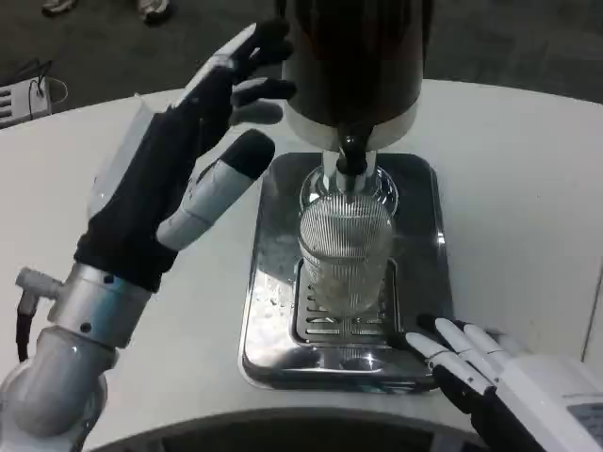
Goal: Grasp the cup under the faucet to collect the drink, then remove the cup.
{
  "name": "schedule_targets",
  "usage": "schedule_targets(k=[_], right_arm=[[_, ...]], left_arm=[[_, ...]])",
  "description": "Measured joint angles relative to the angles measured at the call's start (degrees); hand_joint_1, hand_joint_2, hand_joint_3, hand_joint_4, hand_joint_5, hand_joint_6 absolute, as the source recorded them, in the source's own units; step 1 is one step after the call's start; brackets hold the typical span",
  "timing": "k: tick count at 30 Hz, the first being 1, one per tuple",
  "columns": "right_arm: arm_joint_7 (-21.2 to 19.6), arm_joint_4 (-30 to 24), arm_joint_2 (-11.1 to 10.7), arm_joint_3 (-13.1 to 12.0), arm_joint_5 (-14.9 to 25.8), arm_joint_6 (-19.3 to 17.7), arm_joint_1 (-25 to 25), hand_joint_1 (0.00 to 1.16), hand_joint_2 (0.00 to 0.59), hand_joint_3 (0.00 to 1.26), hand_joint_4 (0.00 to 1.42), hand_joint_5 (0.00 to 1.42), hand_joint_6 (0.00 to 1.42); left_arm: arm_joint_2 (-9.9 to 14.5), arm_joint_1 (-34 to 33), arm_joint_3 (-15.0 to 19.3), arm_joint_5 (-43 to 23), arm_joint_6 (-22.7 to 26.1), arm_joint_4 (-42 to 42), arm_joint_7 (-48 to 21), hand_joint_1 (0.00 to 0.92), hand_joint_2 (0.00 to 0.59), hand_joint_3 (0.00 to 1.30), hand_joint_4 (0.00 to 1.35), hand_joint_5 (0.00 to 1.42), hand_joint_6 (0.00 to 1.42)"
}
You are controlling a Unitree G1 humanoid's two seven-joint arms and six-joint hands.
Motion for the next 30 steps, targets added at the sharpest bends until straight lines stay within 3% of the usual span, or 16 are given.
schedule_targets(k=[13,30], right_arm=[[0.0,0.1,0.0,0.6,-0.8,1.0,-1.0,0.52,0.478,0.12,0.0,0.01,0.0],[0.0,0.1,0.0,1.6,-1.3,1.5,-1.3,0.51,0.482,0.12,0.0,0.01,0.0]], left_arm=[[-0.3,-8.6,-0.2,-4.0,8.8,-0.3,-10.1,0.0,0.066,0.15,0.1,0.24,0.31],[0.1,-10.3,-1.9,-2.0,10.7,5.0,-18.1,0.0,0.066,0.16,0.11,0.25,0.31]])
